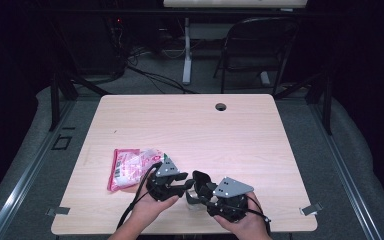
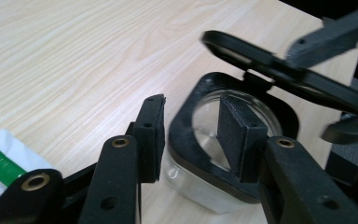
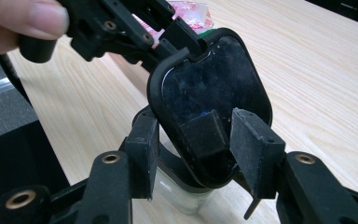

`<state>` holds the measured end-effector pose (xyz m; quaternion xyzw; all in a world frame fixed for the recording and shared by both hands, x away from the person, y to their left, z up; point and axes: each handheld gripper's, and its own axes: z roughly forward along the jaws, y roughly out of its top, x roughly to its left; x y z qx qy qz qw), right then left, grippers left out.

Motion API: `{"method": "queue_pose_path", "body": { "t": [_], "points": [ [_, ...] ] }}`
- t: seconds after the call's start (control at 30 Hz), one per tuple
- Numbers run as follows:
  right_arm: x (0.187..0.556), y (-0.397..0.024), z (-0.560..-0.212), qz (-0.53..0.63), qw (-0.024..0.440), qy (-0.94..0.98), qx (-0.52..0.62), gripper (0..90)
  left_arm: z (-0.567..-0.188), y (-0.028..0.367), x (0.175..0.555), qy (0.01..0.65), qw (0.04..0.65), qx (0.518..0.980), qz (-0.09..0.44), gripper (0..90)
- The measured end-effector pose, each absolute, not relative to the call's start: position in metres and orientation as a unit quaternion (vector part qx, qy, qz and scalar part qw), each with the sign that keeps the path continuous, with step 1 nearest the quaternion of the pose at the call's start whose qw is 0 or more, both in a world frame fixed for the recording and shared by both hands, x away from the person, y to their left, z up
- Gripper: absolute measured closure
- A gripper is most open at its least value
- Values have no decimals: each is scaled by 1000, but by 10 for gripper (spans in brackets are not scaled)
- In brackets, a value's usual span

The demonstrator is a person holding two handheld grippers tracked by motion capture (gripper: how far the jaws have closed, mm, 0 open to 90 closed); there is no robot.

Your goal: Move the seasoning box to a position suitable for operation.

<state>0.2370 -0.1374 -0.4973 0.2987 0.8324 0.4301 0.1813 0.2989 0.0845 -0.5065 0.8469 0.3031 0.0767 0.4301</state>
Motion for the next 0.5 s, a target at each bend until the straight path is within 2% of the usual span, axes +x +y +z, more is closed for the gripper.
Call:
{"method": "queue_pose_path", "body": {
  "t": [0.33,0.5],
  "points": [
    [240,-139,-498,441,175,825,308,535,-516,75,307,308,419,851,74,593],
    [240,-141,-497,442,171,824,312,545,-523,71,307,301,406,860,77,659]
  ]
}}
